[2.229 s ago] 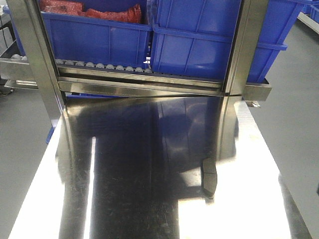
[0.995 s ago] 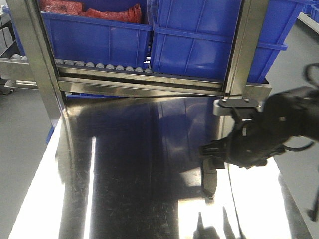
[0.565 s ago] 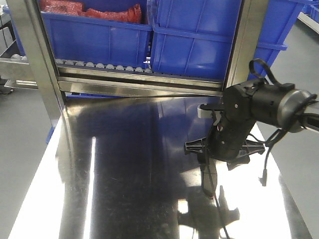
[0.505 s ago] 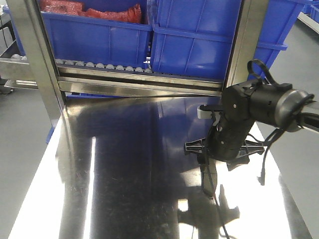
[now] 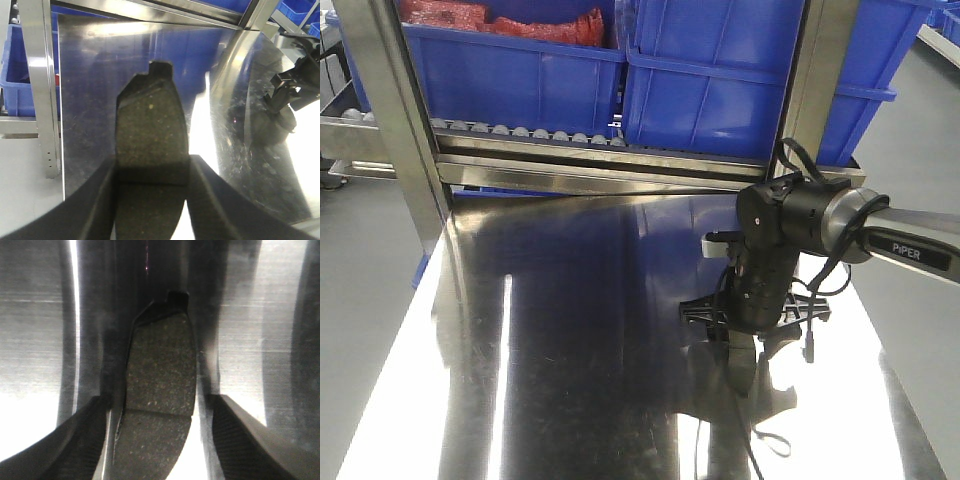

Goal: Move and align brake pads A on conveyor
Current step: 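Lower the right gripper over the brake pad and close on it, then lift the brake pad with the right gripper clear of the table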

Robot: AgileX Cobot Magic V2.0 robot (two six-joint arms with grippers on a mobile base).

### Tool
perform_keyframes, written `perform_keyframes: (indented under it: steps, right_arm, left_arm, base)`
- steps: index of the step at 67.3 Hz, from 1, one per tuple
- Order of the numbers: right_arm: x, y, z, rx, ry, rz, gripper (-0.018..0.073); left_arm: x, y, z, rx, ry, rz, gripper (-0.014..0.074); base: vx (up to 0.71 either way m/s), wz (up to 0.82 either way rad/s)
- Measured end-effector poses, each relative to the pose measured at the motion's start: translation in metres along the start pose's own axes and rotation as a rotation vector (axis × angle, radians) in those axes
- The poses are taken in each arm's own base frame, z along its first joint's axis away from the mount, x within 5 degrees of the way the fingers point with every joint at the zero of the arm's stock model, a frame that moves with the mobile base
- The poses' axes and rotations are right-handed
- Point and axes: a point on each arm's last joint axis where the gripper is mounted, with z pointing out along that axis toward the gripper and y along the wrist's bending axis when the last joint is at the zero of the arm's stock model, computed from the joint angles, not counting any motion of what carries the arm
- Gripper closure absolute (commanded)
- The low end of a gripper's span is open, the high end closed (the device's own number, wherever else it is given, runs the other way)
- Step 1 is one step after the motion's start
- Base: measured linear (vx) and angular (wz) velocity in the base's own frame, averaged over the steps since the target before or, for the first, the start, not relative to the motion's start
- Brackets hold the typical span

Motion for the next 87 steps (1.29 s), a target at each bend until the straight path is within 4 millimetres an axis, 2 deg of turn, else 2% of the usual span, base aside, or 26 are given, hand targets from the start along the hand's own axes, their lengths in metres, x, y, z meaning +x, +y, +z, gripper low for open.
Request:
perform_keyframes:
  steps: [9, 25, 37, 45, 59, 71, 87]
  right_arm:
    - [0.000, 0.000, 0.002, 0.002, 0.004, 0.000, 0.0239]
    - [0.000, 0.000, 0.002, 0.002, 0.001, -0.003, 0.0578]
    - [-0.001, 0.000, -0.001, -0.001, -0.009, -0.019, 0.0571]
    - [-0.001, -0.001, -0.015, -0.015, -0.059, -0.032, 0.0569]
    - [0.012, -0.009, -0.074, -0.043, -0.248, -0.079, 0.0566]
    - [0.053, -0.031, -0.109, -0.044, -0.413, -0.102, 0.0566]
    - [0.112, -0.056, -0.133, -0.062, -0.598, -0.133, 0.0566]
  left_arm:
    - [0.000, 0.000, 0.000, 0.000, 0.000, 0.000, 0.0603]
    - [0.000, 0.000, 0.000, 0.000, 0.000, 0.000, 0.0603]
    - [0.000, 0.000, 0.000, 0.000, 0.000, 0.000, 0.0603]
    - [0.000, 0.000, 0.000, 0.000, 0.000, 0.000, 0.0603]
    - [0.000, 0.000, 0.000, 0.000, 0.000, 0.000, 0.0603]
    - [0.000, 0.000, 0.000, 0.000, 0.000, 0.000, 0.0603]
    - [0.000, 0.000, 0.000, 0.000, 0.000, 0.000, 0.0603]
  base:
    - [0.00, 0.00]
    - [0.00, 0.00]
    - [0.00, 0.00]
    - [0.00, 0.00]
    - [0.00, 0.00]
    - [0.00, 0.00]
    - [0.00, 0.00]
